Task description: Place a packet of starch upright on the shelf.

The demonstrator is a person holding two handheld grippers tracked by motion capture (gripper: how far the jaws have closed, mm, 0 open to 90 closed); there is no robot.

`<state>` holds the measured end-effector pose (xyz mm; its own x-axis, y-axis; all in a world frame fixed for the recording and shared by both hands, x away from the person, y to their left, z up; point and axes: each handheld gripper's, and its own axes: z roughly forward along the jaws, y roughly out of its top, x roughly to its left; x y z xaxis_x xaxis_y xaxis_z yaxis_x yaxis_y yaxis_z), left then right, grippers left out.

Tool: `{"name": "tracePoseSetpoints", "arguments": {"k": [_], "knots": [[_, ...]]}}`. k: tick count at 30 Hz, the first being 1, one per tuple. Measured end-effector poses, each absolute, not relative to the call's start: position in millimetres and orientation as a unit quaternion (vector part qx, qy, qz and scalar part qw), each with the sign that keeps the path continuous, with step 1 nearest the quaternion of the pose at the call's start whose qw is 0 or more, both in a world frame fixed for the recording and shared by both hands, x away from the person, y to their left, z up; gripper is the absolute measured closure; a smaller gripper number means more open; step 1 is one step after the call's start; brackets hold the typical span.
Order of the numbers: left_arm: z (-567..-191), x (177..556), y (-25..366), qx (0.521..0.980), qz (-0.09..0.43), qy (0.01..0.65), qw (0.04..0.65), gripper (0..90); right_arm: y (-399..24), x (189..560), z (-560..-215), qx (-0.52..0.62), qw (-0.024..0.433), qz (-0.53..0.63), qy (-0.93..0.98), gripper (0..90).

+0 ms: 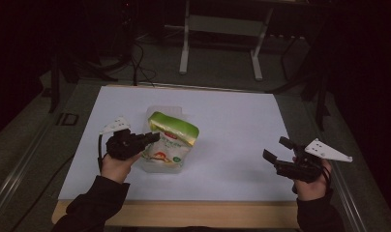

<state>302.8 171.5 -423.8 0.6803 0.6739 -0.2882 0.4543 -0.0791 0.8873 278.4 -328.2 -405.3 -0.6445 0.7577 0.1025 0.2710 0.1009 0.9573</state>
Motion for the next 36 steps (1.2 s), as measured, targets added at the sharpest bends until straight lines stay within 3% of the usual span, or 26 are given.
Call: {"name": "tracePoseSetpoints", "arguments": {"k": [13,22,23,29,30,31,34,36], "knots": [[-470.2,304.0,209.2,0.702,0.081,0.439,0.555,87.9,-323.7,280.2,-414.7,0.362,0.201,0.559,0.719,14.6],[-480.7,305.7,217.3,0.695,0.070,0.417,0.582,86.0,-317.7,281.8,-417.4,0.357,0.193,0.557,0.724,14.6],[-481.5,305.7,216.9,0.700,0.070,0.411,0.580,83.3,-317.4,281.7,-417.7,0.357,0.193,0.557,0.724,14.6],[-483.1,300.6,207.8,0.720,0.083,0.381,0.574,35.2,-317.6,281.3,-419.6,0.357,0.191,0.555,0.727,14.6],[-483.1,300.6,207.8,0.720,0.083,0.381,0.574,35.2,-317.8,281.0,-420.0,0.356,0.190,0.555,0.727,14.6],[-479.6,296.7,205.1,0.718,0.095,0.383,0.573,18.3,-317.7,279.8,-420.7,0.357,0.188,0.554,0.728,14.6],[-474.1,291.6,205.2,0.713,0.110,0.387,0.574,3.3,-317.7,277.9,-421.6,0.355,0.186,0.555,0.729,14.6],[-474.1,291.6,205.2,0.713,0.110,0.387,0.574,1.1,-317.6,277.2,-422.1,0.355,0.185,0.556,0.729,14.6]]}}
